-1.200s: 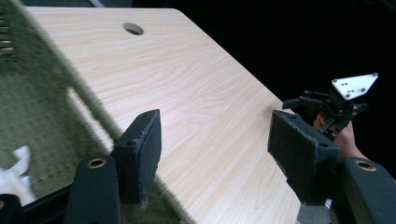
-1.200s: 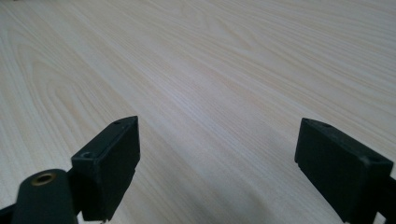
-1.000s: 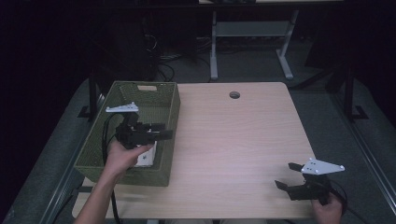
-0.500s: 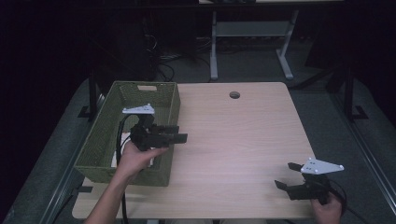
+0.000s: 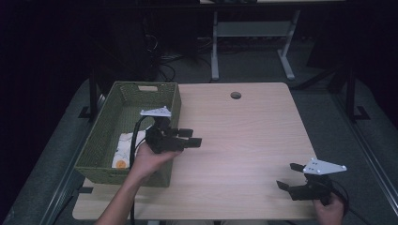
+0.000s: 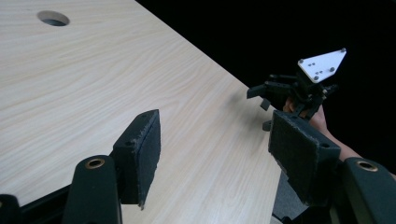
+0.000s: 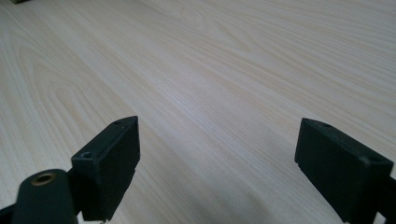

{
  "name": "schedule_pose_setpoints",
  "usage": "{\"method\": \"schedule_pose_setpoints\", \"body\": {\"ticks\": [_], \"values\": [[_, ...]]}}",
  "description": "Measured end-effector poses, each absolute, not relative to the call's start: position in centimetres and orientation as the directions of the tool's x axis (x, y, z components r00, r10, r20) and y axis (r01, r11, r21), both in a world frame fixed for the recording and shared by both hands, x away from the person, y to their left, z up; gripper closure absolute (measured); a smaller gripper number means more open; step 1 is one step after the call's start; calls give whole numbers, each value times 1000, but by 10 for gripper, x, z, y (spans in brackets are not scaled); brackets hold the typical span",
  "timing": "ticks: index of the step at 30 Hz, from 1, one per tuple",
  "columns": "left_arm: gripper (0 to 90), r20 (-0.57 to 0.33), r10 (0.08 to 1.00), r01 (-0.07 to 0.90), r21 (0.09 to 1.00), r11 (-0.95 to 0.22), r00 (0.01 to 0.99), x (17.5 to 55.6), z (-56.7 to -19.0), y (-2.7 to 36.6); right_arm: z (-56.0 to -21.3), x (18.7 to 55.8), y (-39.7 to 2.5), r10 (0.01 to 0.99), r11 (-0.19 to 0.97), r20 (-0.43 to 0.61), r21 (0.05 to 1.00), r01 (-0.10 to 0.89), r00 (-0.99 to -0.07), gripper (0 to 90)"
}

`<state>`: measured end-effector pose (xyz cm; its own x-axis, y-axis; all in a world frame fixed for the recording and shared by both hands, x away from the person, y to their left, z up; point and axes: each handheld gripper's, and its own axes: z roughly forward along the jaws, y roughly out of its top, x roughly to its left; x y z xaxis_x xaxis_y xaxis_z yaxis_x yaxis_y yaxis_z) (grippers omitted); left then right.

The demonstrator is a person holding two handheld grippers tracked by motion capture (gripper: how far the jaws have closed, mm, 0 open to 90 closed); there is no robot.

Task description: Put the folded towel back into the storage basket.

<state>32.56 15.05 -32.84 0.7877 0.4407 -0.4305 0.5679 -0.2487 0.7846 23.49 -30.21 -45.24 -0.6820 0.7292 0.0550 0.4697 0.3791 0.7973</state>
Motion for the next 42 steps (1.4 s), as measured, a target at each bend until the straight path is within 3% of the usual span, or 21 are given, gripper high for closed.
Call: {"method": "schedule_pose_setpoints", "body": {"ticks": [42], "values": [[333, -412, 419, 567, 734, -374, 809, 308, -385, 65, -452, 234, -303, 730, 378, 52, 800, 466, -681, 135]]}}
